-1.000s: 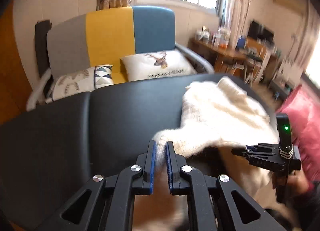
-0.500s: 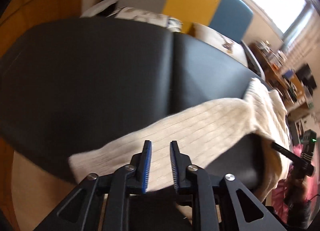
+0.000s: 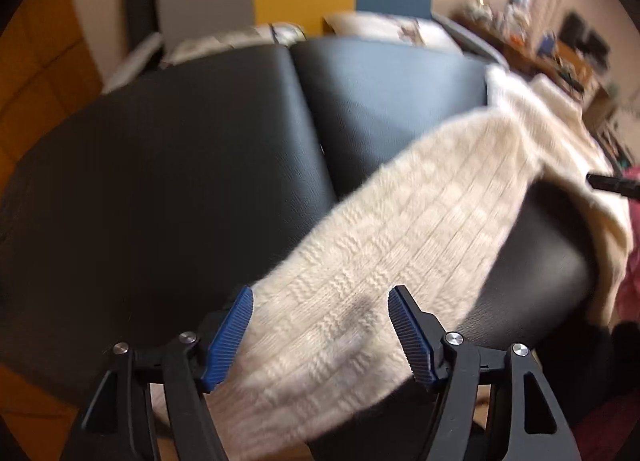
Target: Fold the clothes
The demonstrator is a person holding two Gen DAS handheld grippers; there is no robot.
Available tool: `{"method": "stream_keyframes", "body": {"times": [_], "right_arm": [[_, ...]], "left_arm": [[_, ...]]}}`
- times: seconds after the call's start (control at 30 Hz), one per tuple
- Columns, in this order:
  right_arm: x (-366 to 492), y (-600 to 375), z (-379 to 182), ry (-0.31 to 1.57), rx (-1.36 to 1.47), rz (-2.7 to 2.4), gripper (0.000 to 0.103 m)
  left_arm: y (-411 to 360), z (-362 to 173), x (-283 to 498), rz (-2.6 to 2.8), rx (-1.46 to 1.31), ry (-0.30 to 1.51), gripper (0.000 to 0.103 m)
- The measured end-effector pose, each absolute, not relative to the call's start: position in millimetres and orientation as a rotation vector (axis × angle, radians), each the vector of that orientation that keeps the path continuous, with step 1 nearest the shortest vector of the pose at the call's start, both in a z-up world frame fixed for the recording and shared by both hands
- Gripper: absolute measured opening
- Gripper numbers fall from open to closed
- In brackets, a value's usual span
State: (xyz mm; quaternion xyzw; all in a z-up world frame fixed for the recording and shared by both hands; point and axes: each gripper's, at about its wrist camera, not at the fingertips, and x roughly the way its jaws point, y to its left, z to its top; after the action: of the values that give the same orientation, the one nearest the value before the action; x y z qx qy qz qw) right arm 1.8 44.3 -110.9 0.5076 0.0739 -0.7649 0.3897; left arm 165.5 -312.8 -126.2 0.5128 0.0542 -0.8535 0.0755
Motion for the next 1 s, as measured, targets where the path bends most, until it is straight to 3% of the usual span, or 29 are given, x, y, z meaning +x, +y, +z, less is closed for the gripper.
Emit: {"method": "stream_keyframes", "body": {"times": [0.07, 0.1, 0.13, 0.17, 0.2, 0.4, 0.6, 0.77, 1.0], "right_arm": [[4.4, 40.3, -111.8, 0.217, 1.293, -1.940, 0.024], [4.7, 39.2, -111.8, 0.227, 1.293, -1.943, 0.024], [4.3, 38.6, -111.6, 0.234, 1.292, -1.949, 0.024], [2.1, 39.1, -110.7, 0.230, 1.292, -1.963, 0.024], [-0.7, 40.0, -109.4, 0.223, 1.291, -1.978, 0.024], [-46.1, 63.4, -88.7, 0.110, 1.276, -2.065, 0.023], [-132.2, 68.4, -92.3, 0.141, 1.393, -2.101, 0.024], [-170.4, 44.2, -123.5, 0.297, 1.475, -2.111, 0.023], [-179.0, 23.6, -161.3, 0.416, 1.531, -2.093, 0.023]], "left_arm": [[-312.2, -133.7, 160.4, -2.547, 1.547, 0.136, 0.068], [-311.7, -136.5, 159.9, -2.541, 1.536, 0.124, 0.059], [-311.2, -137.5, 159.8, -2.542, 1.526, 0.127, 0.048], [-310.6, -135.1, 160.6, -2.556, 1.517, 0.158, 0.022], [-310.8, -132.8, 161.4, -2.561, 1.505, 0.193, 0.012], [-330.6, -116.5, 169.4, -2.509, 1.309, 0.454, 0.010], [-350.5, -52.4, 183.5, -2.571, 0.912, 0.685, 0.010], [-363.7, -16.8, 188.5, -2.533, 0.723, 0.755, 0.010], [-366.9, 7.1, 219.7, -2.540, 0.687, 0.670, 0.010]]}}
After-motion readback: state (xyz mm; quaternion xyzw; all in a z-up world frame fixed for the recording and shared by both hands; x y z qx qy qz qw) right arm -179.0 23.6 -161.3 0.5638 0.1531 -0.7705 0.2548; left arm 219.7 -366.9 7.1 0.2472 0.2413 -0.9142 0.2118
